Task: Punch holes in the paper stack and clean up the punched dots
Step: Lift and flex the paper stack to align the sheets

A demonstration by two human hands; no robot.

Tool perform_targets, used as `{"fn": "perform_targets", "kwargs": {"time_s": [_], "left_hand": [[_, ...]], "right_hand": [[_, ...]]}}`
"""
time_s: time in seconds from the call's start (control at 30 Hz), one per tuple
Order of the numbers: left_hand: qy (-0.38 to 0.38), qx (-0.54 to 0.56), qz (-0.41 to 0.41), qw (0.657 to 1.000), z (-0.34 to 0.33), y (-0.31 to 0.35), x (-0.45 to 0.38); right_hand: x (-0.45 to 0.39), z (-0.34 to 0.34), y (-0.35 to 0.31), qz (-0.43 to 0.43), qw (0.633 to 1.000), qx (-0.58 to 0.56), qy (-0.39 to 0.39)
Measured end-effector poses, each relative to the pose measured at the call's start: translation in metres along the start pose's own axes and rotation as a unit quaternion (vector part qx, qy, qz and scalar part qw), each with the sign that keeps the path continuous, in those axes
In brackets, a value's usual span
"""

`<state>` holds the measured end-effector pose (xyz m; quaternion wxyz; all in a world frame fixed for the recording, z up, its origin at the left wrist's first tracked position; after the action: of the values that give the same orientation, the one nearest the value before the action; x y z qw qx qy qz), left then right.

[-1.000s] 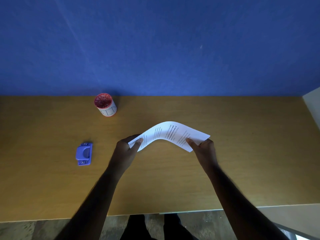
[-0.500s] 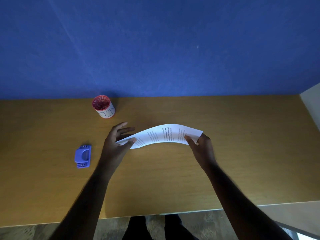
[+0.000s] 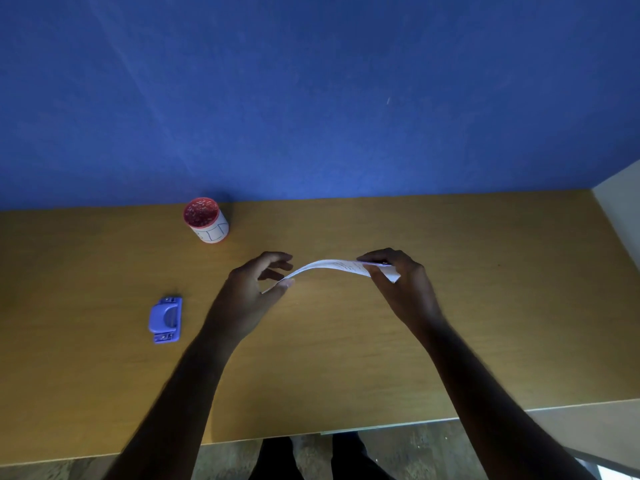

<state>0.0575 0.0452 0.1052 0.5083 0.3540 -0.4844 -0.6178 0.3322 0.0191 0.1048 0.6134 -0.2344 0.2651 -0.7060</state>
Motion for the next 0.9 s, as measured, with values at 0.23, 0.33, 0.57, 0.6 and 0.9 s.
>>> {"fn": "perform_targets", "kwargs": {"time_s": [0.23,0.33,0.57,0.6,0.9], "left_hand": [[-0.031,-0.066,-0.021,0.997,-0.02,0.017,-0.001],[-0.036,-0.112,-0.029,0.993,-0.023,0.015,-0.004],[-0.02,-0.057,0.002,0.998,-0.017,0.015,-0.003],[-0.026,-0.042,0.0,0.999,-0.018,0.019,-0.002],[0.003,0.127,0.045,0.991,-0.016,0.018,0.007]], "right_hand": [[0.002,0.013,-0.03,0.097,0.995,0.022,0.019],[0.001,0.019,-0.037,0.122,0.99,0.04,0.056],[-0.006,0.032,-0.023,0.062,0.988,0.073,0.12],[-0.007,0.033,-0.016,0.031,0.99,0.06,0.125],[0.002,0.006,0.009,-0.067,0.956,-0.286,-0.024]]}}
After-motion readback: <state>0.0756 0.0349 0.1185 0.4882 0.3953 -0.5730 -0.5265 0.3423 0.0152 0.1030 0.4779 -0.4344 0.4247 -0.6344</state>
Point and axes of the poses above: each hand's wrist, its own x-axis away from the middle knuckle, its own z-axis out of the back of the hand, y = z × x, the point moved 6 cm from there along -x, towards the middle knuckle, and after that the axes turned 13 degrees about x, right-handed, at the moved point
